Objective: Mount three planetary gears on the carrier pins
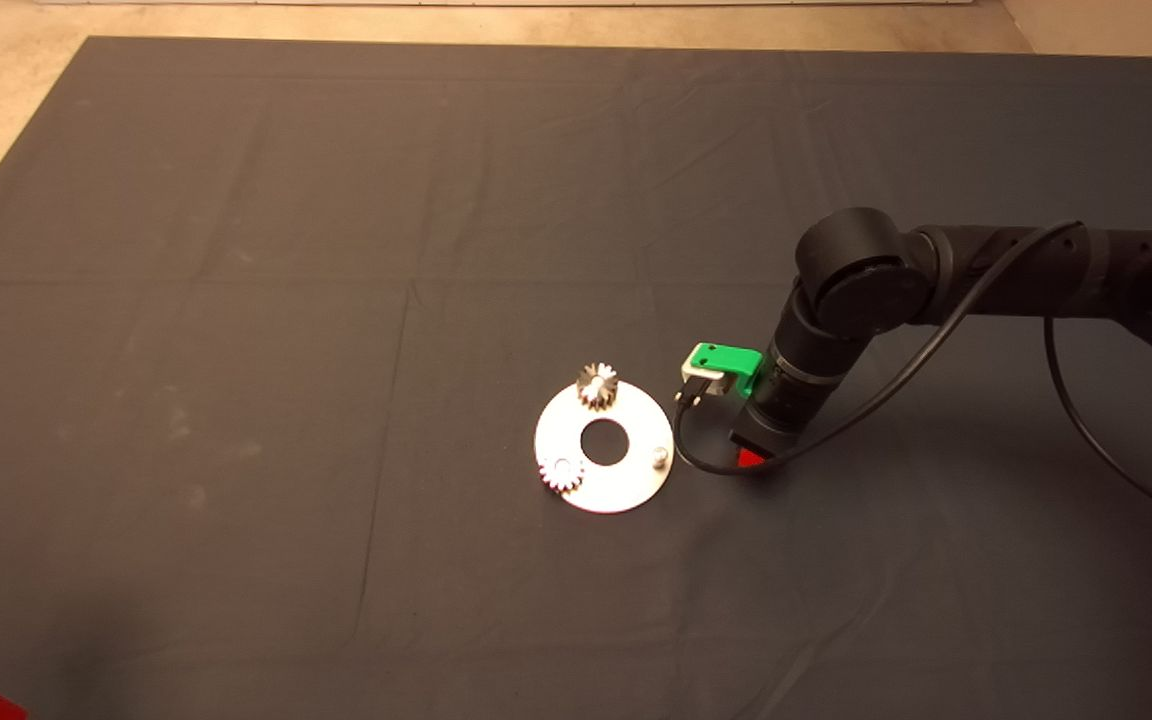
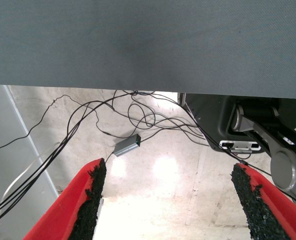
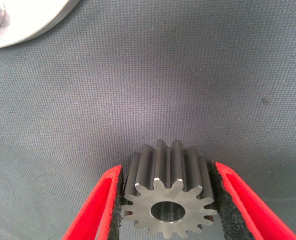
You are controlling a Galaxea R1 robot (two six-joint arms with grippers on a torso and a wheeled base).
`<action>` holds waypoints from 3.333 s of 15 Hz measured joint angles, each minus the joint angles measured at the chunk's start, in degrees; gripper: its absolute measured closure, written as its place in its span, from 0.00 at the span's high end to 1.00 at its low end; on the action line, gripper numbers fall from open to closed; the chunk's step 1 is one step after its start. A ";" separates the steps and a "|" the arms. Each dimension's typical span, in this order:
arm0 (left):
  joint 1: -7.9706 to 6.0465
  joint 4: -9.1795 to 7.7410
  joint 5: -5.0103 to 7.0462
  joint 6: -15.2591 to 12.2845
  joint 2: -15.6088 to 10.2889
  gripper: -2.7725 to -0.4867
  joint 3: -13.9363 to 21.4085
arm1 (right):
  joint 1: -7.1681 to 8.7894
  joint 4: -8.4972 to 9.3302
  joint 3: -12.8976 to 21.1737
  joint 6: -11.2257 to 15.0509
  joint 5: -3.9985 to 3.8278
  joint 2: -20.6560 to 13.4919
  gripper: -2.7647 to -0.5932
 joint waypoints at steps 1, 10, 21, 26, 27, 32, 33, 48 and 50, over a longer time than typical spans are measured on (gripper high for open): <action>0.00 0.02 0.00 0.00 0.00 0.56 0.00 | -0.01 0.01 0.00 0.00 0.02 0.00 0.24; 0.00 -1.95 0.00 0.00 -0.27 0.56 0.80 | 0.05 0.00 -0.02 1.09 -0.30 0.85 0.21; 0.00 -2.76 -0.02 0.00 -0.96 0.56 1.60 | 8.75 0.44 -0.02 3.68 0.41 6.86 0.21; 0.00 -2.80 -0.02 0.00 -0.96 0.56 1.60 | 9.81 0.72 -0.02 3.69 0.63 11.63 0.21; 0.00 -2.83 0.00 0.00 -0.99 0.56 1.60 | 9.87 0.72 -0.02 3.69 0.66 12.04 0.21; -0.01 -2.93 -0.02 0.00 -1.01 0.55 1.60 | 10.58 0.80 2.21 3.72 0.50 12.42 0.21; 0.00 -2.93 -0.02 0.00 -1.10 0.56 1.60 | 10.61 0.83 2.73 3.72 0.49 12.42 0.21; 0.00 -2.95 -0.02 0.00 -1.29 0.56 1.63 | 8.74 0.88 4.61 3.83 0.44 12.07 0.21; 0.00 -2.95 0.00 0.00 -1.29 0.55 1.66 | 8.03 0.88 4.61 3.80 0.39 12.07 0.21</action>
